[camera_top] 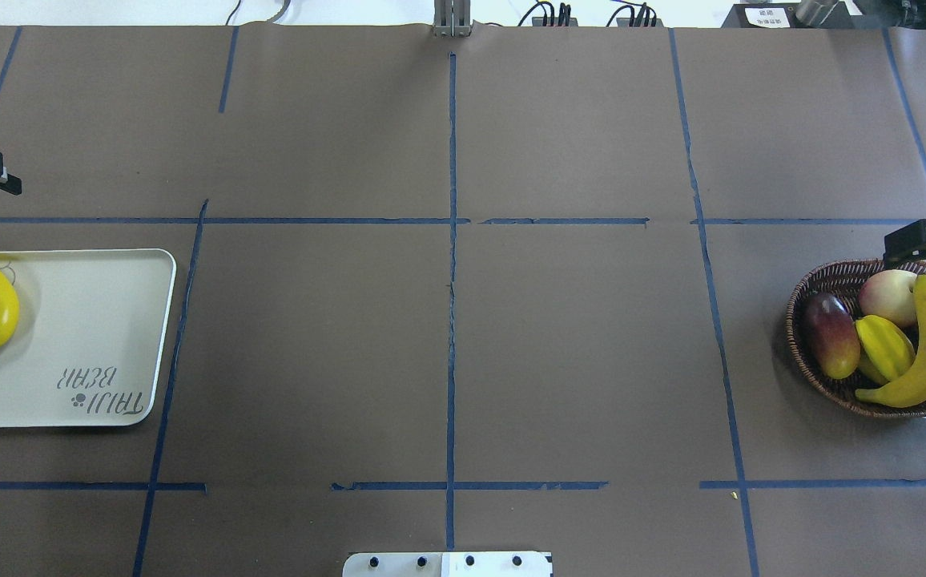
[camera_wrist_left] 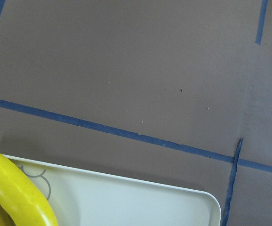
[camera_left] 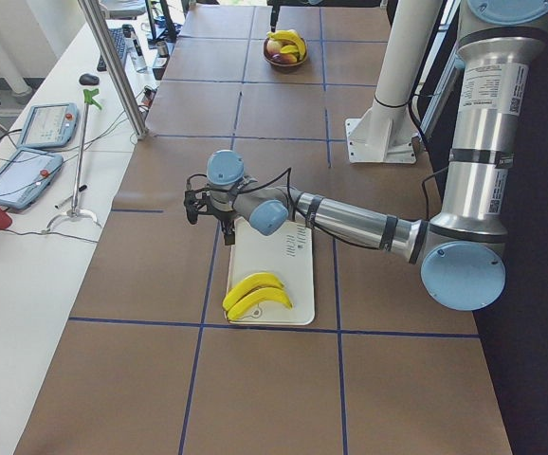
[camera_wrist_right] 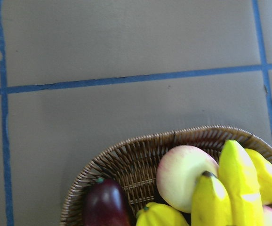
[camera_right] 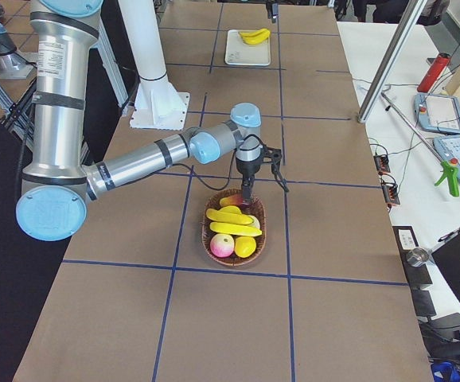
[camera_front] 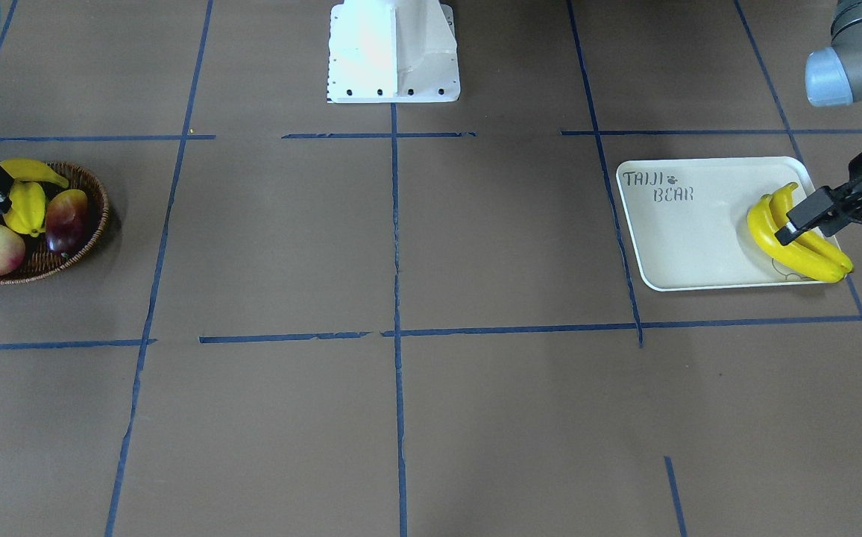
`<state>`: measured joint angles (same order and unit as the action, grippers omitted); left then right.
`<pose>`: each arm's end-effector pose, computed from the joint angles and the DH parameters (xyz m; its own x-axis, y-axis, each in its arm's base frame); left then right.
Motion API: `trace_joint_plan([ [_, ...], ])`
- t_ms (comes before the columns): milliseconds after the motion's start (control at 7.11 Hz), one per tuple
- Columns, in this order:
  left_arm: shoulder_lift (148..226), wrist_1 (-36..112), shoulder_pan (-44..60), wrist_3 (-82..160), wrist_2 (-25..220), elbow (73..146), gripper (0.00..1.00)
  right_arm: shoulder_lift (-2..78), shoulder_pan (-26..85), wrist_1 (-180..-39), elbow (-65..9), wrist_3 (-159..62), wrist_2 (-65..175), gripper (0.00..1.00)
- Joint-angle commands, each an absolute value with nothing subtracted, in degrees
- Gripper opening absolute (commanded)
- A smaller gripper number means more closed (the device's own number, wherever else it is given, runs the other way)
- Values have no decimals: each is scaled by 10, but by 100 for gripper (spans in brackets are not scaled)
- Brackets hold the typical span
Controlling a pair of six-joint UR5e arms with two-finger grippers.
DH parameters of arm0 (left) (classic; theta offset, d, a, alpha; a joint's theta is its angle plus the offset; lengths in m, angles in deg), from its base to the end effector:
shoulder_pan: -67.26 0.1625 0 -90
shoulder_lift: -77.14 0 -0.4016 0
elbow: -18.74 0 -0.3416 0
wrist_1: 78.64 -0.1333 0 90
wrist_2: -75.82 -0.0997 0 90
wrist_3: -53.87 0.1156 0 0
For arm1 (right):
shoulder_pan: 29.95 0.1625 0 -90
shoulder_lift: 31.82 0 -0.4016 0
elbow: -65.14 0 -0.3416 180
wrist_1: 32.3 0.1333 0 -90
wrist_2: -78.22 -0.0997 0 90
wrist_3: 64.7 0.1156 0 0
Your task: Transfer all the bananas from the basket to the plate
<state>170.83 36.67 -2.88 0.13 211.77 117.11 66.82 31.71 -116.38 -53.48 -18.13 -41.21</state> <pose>0.1185 -0.4760 0.4953 0.5168 -0.2203 -0.8273 0.2481 0.9634 -0.1016 -0.1199 -0.3834 0.4898 0.7671 0.1609 0.6211 -0.1891 0.9817 -0.0207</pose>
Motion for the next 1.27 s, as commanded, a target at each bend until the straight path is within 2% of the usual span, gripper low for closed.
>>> trace_joint_plan([
  [0, 1711, 367, -28, 0, 2119, 1175, 100, 729, 278, -1081, -548, -69, -392, 98],
  [422, 1710, 367, -28, -1, 2118, 1180, 100, 771, 163, -1041, -548, 39, -282, 99],
  [1125, 1712, 367, -25, 0, 2118, 1180, 100, 797, 133, -1046, -547, 44, -263, 99],
])
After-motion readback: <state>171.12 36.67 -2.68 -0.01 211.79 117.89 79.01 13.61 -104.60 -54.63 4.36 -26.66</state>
